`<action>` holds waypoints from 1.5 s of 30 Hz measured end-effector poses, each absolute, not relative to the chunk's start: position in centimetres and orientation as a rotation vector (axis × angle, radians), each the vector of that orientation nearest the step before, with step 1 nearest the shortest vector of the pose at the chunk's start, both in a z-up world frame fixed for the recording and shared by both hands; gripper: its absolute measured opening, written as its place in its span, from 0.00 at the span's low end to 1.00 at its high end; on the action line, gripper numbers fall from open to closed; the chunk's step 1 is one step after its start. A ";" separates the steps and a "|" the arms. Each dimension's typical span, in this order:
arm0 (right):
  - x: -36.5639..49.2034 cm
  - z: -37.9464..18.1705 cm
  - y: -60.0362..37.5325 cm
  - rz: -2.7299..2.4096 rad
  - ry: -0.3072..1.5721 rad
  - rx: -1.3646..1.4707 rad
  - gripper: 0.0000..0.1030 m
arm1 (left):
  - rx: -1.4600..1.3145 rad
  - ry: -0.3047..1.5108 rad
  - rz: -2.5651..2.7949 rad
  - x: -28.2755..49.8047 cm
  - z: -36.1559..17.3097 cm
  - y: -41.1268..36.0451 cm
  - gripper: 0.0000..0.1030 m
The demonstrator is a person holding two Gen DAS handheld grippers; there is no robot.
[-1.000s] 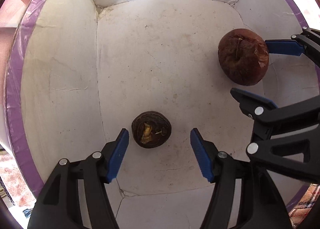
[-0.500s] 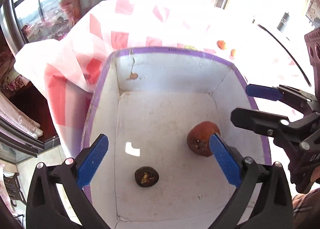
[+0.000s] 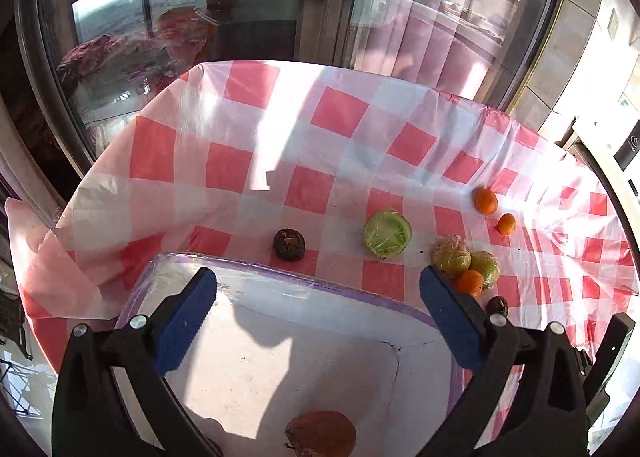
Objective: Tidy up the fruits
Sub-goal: 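Grasp a mangosteen with the left tool while the right tool grasps another mangosteen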
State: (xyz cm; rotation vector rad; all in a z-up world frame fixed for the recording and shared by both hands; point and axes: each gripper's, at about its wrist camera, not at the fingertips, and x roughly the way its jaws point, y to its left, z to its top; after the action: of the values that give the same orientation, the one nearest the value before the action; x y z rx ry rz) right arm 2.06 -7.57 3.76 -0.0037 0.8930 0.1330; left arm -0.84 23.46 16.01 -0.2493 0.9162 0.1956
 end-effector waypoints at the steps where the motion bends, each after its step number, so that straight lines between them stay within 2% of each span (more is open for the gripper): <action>1: 3.0 2.8 -7.6 0.141 0.900 -0.016 0.84 | -0.237 0.926 0.188 -0.3 16.3 22.8 0.98; 4: 4.7 1.1 -7.4 0.191 0.913 -0.058 0.80 | -0.206 1.011 0.187 2.9 15.0 21.3 0.98; 5: 5.2 0.7 -7.1 0.203 0.914 -0.082 0.76 | -0.196 1.047 0.196 4.0 14.5 21.2 0.98; 12: 6.5 -0.5 -5.5 0.306 0.909 -0.158 0.63 | 0.097 1.435 0.164 12.5 10.4 22.5 0.96; 16: 6.1 -0.7 -5.7 0.334 0.900 -0.175 0.63 | 0.205 1.599 0.102 15.5 7.3 24.2 0.93; 18: 6.0 -0.6 -5.8 0.344 0.899 -0.174 0.62 | 0.191 1.687 0.068 16.5 5.1 25.1 0.80; 25: 5.8 -0.8 -5.7 0.364 0.890 -0.195 0.65 | 0.080 1.870 -0.001 18.2 0.4 26.2 0.79; 26: 5.7 -0.7 -5.7 0.363 0.890 -0.196 0.64 | 0.087 1.890 -0.004 18.2 -0.1 26.0 0.69; 27: 5.7 -0.7 -5.7 0.359 0.890 -0.196 0.64 | 0.098 1.913 -0.004 18.0 -0.7 25.9 0.53; 28: 5.7 -0.7 -5.7 0.355 0.890 -0.194 0.63 | 0.104 1.931 0.000 17.8 -1.2 25.9 0.48; 31: 5.7 -0.7 -5.9 0.343 0.889 -0.185 0.60 | 0.087 1.894 0.005 17.5 -1.0 26.2 0.39; 32: 5.8 -0.6 -6.0 0.341 0.889 -0.181 0.58 | 0.089 1.869 0.006 17.4 -0.8 26.3 0.39; 34: 5.8 -0.5 -6.0 0.328 0.883 -0.182 0.51 | 0.113 1.843 0.007 16.9 -0.6 26.2 0.38; 36: 5.9 -0.4 -5.9 0.332 0.880 -0.192 0.39 | 0.162 1.820 0.016 16.4 -0.2 25.9 0.38; 45: 5.3 0.8 -6.5 0.287 0.892 -0.141 0.38 | 0.054 1.494 0.027 13.6 7.2 25.7 0.38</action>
State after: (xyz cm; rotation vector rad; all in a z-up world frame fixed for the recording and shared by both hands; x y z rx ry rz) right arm 5.34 -6.51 0.83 -0.1414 0.8920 0.2874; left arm 13.64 25.68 7.20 0.0543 1.4944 0.0271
